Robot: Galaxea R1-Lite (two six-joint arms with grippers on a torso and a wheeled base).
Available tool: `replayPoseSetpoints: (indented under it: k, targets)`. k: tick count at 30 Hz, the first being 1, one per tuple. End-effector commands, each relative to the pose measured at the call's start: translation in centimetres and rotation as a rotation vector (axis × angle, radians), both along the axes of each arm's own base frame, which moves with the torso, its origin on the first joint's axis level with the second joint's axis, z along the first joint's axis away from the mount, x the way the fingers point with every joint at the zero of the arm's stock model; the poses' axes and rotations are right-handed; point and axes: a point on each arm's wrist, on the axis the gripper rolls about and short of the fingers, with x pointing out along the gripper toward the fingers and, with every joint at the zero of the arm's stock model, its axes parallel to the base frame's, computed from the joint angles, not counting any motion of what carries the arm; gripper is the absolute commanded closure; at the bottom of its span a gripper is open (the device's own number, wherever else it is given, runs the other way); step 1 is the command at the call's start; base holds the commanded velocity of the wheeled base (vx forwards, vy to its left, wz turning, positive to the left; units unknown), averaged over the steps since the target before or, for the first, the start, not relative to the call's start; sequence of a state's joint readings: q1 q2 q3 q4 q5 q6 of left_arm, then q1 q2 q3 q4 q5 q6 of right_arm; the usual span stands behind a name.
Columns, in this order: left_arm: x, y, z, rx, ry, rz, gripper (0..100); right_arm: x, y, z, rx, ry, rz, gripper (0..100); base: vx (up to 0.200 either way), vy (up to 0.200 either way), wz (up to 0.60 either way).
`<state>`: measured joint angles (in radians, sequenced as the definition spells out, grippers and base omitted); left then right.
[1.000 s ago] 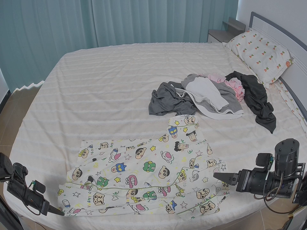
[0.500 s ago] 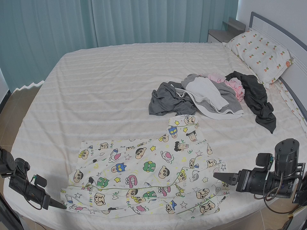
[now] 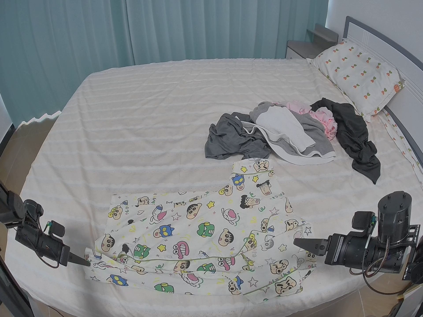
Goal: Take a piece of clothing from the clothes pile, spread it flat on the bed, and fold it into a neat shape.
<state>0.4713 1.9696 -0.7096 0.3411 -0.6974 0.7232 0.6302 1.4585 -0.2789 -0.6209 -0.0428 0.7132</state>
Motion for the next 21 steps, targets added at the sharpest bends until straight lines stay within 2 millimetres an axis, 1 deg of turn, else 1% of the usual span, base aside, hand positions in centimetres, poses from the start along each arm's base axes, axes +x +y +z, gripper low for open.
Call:
replayPoseSetpoints:
  k: [1,2,3,4,6,7,8,10,15,18,21]
  targets:
    - [1.8,0.0,-1.0,-0.008,0.011,-0.026,100,0.1,0.0,-0.2,-0.005,0.007,0.000,0,0.000,0.000,0.00]
    - [1.9,-0.1,-1.0,-0.005,0.009,-0.031,100,0.1,0.0,-0.2,-0.005,0.007,0.000,0,0.000,0.000,0.00]
    - [2.7,-0.2,-0.9,0.000,-0.004,-0.037,100,0.1,0.0,-0.2,-0.005,0.007,0.000,0,0.000,0.000,0.00]
    - [2.8,-0.2,-1.0,0.000,-0.005,-0.037,100,0.1,0.0,-0.2,-0.005,0.007,0.000,0,0.000,0.000,0.00]
    - [4.1,-0.3,-0.8,0.005,-0.016,-0.017,100,0.1,0.0,-0.2,-0.005,0.007,-0.001,0,0.000,0.000,0.00]
    - [4.1,-0.3,-0.8,0.005,-0.016,-0.017,100,0.1,0.0,-0.2,-0.005,0.007,-0.001,0,0.000,0.000,0.00]
    - [5.0,-0.4,-0.3,0.002,-0.015,0.020,100,0.1,0.0,-0.2,-0.005,0.007,-0.001,0,0.000,0.000,0.00]
    - [5.7,-0.7,-0.1,-0.008,-0.003,0.053,100,0.1,0.0,-0.2,-0.006,0.008,-0.001,0,0.000,0.000,0.00]
    - [6.2,-0.6,-0.6,-0.010,-0.003,0.069,100,0.1,0.0,-0.2,-0.005,0.009,0.000,0,0.000,0.000,0.00]
    - [6.4,-0.1,-1.4,-0.010,-0.003,0.084,100,0.1,0.1,-0.3,-0.007,0.011,0.000,0,0.000,0.000,0.00]
    - [6.4,0.3,-1.6,-0.010,-0.005,0.099,100,0.1,0.1,-0.3,-0.007,0.011,0.000,0,0.000,0.000,0.00]
